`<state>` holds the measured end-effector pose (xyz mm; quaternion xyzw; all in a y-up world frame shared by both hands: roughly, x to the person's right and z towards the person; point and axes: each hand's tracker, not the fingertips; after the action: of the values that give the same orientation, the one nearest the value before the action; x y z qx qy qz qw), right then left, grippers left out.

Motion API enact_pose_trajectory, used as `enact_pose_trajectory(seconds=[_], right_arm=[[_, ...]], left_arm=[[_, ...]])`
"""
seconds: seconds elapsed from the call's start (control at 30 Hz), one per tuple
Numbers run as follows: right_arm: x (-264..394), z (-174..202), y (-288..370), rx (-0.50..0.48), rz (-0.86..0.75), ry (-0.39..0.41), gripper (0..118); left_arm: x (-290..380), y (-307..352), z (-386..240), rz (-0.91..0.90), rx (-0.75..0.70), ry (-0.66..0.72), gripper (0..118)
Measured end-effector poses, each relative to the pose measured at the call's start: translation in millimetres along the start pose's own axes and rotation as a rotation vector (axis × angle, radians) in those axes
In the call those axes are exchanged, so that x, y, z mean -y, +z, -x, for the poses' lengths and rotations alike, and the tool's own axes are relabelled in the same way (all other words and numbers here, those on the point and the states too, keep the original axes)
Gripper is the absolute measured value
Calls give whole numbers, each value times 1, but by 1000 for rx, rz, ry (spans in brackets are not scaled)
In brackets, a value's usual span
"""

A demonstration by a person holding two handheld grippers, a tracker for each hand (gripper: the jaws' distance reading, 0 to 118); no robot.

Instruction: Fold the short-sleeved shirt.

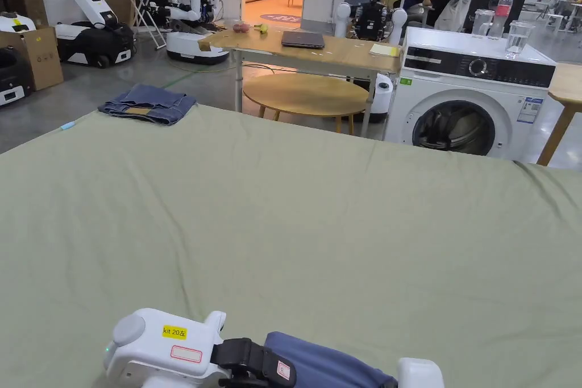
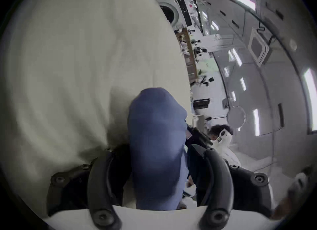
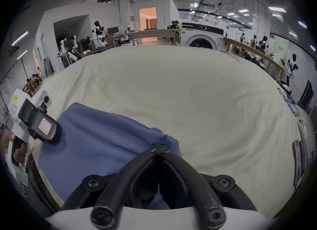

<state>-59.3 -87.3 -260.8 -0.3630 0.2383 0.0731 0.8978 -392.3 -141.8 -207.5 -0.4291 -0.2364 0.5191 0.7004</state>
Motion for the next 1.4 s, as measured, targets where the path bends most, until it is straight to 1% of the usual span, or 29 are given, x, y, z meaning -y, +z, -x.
enact_pose_trajectory(seconds=[0.03,0.1,0.17,0.2,0.47,0.57,0.67,0.73,0.87,0.97,1.07,1.3,1.4], right_arm=[[0,0,0,0,0,-1,0],[0,0,0,2,0,-2,0],[1,0,0,3,-2,-2,0],[2,0,0,2,-3,-3,0],[3,2,4,3,-29,23,0],[-1,0,16,-8,-85,32,0],[-10,-1,23,22,-167,45,0],[-17,-3,25,25,-186,47,0],[-31,-4,23,31,-214,56,0],[-37,-6,18,36,-219,63,0],[-39,-4,13,38,-214,65,0],[-35,1,5,32,-186,69,0],[-34,3,4,34,-177,73,0]], left_arm=[[0,-2,2,-2,-1,-4,41],[3,-5,0,-16,0,-35,26],[6,-8,0,-33,-65,-79,20],[9,-9,1,-42,-72,-81,18],[18,-3,-10,-69,-59,-90,16],[16,8,-26,-72,-57,-111,16],[11,24,-43,-73,-91,-136,16],[7,39,-52,-69,-106,-139,16],[3,83,-77,-68,-199,-221,16],[-5,126,-89,-80,-260,-242,16],[-18,174,-92,-102,-356,-241,16],[-57,290,-68,-186,-506,-124,16],[-65,328,-58,-225,-586,-64,16]])
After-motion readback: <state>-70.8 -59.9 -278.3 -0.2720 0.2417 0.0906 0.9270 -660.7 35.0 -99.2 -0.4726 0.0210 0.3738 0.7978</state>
